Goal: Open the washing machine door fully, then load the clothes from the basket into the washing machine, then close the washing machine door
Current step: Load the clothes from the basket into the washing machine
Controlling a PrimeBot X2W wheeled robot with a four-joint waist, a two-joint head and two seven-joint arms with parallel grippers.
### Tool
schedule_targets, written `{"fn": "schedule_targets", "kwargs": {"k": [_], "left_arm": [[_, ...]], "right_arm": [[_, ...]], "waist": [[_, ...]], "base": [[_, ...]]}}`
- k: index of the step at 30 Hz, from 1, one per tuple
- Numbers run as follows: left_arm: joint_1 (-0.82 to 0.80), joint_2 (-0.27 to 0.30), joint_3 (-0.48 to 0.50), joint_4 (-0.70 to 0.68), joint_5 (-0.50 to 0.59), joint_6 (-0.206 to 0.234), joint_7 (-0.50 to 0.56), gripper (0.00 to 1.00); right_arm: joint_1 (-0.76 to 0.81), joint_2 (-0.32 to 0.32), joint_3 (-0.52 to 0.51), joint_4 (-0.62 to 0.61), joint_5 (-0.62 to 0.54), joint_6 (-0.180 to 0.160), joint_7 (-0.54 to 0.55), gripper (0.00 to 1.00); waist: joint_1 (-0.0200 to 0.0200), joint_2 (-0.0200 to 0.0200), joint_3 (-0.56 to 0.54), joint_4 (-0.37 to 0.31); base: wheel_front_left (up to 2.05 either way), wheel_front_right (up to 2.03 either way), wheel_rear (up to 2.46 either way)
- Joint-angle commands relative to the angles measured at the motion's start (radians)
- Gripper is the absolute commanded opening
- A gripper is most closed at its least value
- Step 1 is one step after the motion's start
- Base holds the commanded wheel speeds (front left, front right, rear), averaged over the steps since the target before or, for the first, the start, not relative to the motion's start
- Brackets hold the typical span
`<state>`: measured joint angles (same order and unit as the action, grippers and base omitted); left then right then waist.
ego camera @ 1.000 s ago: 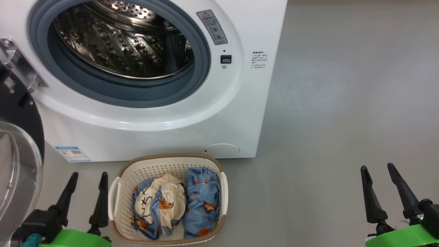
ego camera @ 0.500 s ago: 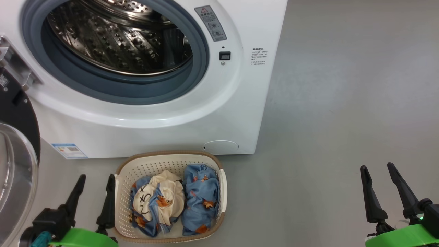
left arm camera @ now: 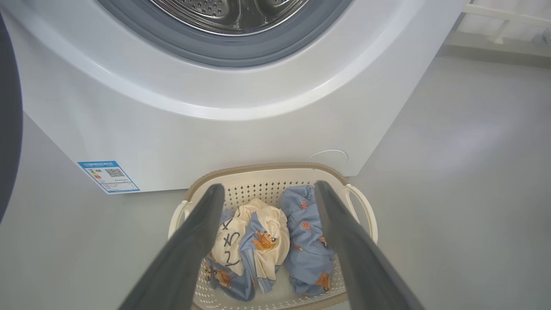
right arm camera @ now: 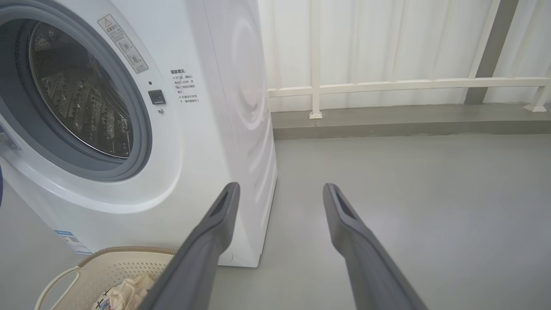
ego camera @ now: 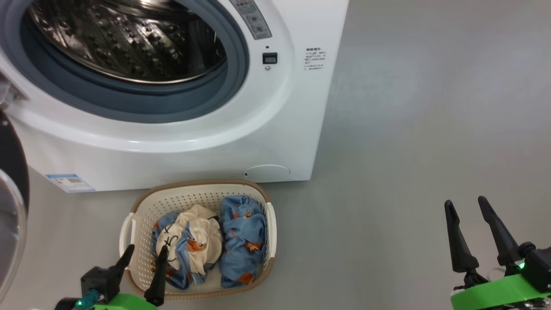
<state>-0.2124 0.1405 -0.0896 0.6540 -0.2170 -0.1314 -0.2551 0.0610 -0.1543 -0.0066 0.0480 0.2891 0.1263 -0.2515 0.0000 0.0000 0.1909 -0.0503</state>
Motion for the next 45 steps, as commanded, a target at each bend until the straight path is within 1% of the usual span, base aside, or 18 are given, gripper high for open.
{"fn": "schedule_targets", "kwargs": {"k": [1, 14, 15, 19, 27, 38, 45], "left_arm": [[-0.034, 0.021, 0.028, 0.000, 0.006, 0.001, -0.007, 1.00], [-0.181, 0.027, 0.014, 0.197, 0.025, 0.001, -0.007, 1.00], [-0.181, 0.027, 0.014, 0.197, 0.025, 0.001, -0.007, 1.00], [-0.244, 0.033, 0.002, 0.258, 0.026, 0.001, -0.007, 1.00], [-0.360, 0.056, -0.019, 0.380, 0.026, 0.001, -0.007, 1.00], [-0.526, 0.104, -0.048, 0.559, 0.045, 0.001, -0.001, 1.00], [-0.596, 0.123, -0.079, 0.602, 0.039, 0.001, 0.034, 1.00]], "right_arm": [[-0.043, -0.010, 0.021, -0.027, -0.007, 0.004, -0.010, 1.00], [-0.126, 0.015, 0.043, -0.055, -0.012, 0.004, -0.010, 1.00], [-0.126, 0.015, 0.043, -0.055, -0.012, 0.004, -0.010, 1.00], [-0.163, 0.022, 0.054, -0.062, -0.016, 0.004, -0.010, 1.00], [-0.236, 0.037, 0.070, -0.079, -0.020, 0.004, -0.010, 1.00], [-0.307, 0.063, 0.089, -0.100, -0.025, 0.004, -0.010, 1.00], [-0.337, 0.076, 0.101, -0.110, -0.025, 0.004, -0.010, 1.00]], "waist": [[0.0000, 0.0000, 0.023, -0.013], [0.0000, 0.0000, 0.161, -0.049], [0.0000, 0.0000, 0.161, -0.049], [0.0000, 0.0000, 0.219, -0.057], [0.0000, 0.0000, 0.334, -0.079], [0.0000, 0.0000, 0.475, -0.120], [0.0000, 0.0000, 0.540, -0.142]], "base": [[0.00, 0.00, 0.00], [0.00, 0.00, 0.00], [0.00, 0.00, 0.00], [0.00, 0.00, 0.00], [0.00, 0.00, 0.00], [0.00, 0.00, 0.00], [0.00, 0.00, 0.00]]}}
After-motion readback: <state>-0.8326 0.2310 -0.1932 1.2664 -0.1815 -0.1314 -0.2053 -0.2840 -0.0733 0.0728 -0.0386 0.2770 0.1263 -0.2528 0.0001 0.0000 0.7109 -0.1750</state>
